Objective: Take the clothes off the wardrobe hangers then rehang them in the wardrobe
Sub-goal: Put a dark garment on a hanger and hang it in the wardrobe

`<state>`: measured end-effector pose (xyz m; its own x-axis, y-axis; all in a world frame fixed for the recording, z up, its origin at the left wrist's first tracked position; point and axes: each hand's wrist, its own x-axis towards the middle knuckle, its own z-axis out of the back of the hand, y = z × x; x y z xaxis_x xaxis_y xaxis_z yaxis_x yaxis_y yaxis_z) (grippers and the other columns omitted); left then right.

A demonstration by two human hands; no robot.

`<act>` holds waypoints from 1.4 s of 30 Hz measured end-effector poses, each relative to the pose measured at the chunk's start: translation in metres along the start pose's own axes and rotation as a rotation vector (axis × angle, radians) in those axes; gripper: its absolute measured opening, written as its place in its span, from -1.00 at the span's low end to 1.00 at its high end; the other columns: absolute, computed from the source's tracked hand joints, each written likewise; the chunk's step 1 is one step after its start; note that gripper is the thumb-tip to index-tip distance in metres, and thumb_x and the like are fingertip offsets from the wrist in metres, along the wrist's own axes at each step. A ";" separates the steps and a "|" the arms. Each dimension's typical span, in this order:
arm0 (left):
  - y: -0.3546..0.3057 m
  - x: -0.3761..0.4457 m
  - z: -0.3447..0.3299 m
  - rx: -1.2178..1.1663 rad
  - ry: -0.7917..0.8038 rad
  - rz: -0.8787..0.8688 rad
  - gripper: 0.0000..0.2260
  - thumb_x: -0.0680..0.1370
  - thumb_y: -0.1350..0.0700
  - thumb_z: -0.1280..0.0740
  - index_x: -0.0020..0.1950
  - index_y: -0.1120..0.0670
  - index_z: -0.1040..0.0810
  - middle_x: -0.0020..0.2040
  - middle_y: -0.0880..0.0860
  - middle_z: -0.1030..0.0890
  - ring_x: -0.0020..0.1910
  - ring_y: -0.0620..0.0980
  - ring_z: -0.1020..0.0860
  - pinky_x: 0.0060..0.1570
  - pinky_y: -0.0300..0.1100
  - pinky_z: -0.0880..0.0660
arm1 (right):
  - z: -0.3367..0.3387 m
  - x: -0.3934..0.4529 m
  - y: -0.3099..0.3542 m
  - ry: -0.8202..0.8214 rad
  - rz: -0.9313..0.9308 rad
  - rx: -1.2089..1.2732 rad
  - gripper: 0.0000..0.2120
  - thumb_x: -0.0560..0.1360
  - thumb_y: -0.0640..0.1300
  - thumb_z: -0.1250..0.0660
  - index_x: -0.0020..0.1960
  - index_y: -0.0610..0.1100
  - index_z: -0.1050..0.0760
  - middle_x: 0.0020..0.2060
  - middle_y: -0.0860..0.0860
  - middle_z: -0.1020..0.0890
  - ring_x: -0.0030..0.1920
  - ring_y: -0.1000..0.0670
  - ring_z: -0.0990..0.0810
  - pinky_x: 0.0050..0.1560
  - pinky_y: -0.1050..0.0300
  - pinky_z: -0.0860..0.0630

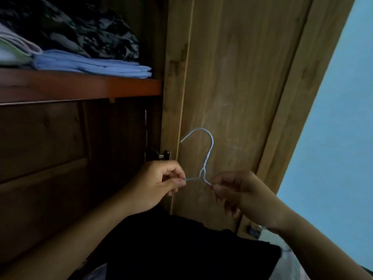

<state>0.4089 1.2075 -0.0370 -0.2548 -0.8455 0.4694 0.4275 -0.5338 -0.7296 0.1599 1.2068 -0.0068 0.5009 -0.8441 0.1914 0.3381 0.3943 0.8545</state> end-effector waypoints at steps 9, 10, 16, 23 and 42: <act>0.069 -0.047 0.107 0.122 -0.124 0.075 -0.89 0.54 0.12 -0.37 -0.16 -0.08 -0.57 -0.30 -0.01 -0.63 -0.30 -0.05 -0.62 -0.24 -0.20 -0.53 | -0.122 0.091 0.024 0.091 -0.057 0.215 -0.81 0.61 -0.30 -0.25 -0.12 -0.21 -0.59 -0.39 -0.02 -0.58 -0.47 0.06 -0.52 -0.45 0.27 -0.41; 0.074 -0.052 0.117 0.145 -0.146 0.087 -0.92 0.52 0.08 -0.37 -0.16 -0.08 -0.57 -0.30 -0.02 -0.63 -0.29 -0.05 -0.62 -0.23 -0.20 -0.52 | -0.133 0.099 0.026 0.112 -0.066 0.232 -0.81 0.61 -0.30 -0.25 -0.11 -0.22 -0.60 -0.39 -0.02 -0.58 -0.47 0.07 -0.52 -0.46 0.27 -0.42; 0.095 -0.082 0.166 0.338 -0.253 0.191 -0.96 0.45 0.00 -0.38 -0.12 -0.09 -0.61 -0.22 -0.13 -0.65 -0.18 -0.12 -0.62 -0.11 -0.04 -0.55 | -0.190 0.142 0.035 0.263 -0.124 0.314 -0.83 0.61 -0.27 -0.27 -0.06 -0.25 -0.61 -0.36 -0.04 -0.58 -0.45 0.08 -0.51 -0.46 0.29 -0.44; 0.099 -0.122 0.205 0.681 -0.322 0.409 -0.94 0.48 0.15 -0.43 -0.16 0.00 -0.67 -0.19 -0.10 -0.68 -0.17 -0.19 -0.58 -0.08 -0.21 -0.49 | -0.254 0.178 0.046 0.451 -0.204 0.268 -0.82 0.64 -0.26 -0.20 -0.03 -0.23 -0.56 -0.38 0.01 -0.59 -0.44 0.10 -0.57 -0.47 0.33 -0.41; 0.021 -0.272 0.237 1.254 -0.801 0.955 -0.74 0.44 0.35 -0.35 -0.03 0.03 -0.67 -0.14 0.05 -0.64 -0.14 0.08 -0.60 -0.23 -0.06 -0.57 | -0.379 0.200 0.154 0.587 0.058 0.407 -0.86 0.55 -0.45 -0.18 -0.03 -0.41 -0.52 -0.50 -0.07 -0.63 -0.57 0.05 -0.57 -0.53 0.34 -0.42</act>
<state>0.6924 1.4301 -0.0625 0.7413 -0.4077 0.5332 0.6038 0.7520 -0.2645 0.6148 1.2362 -0.0198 0.8936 -0.4462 0.0487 0.0309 0.1694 0.9851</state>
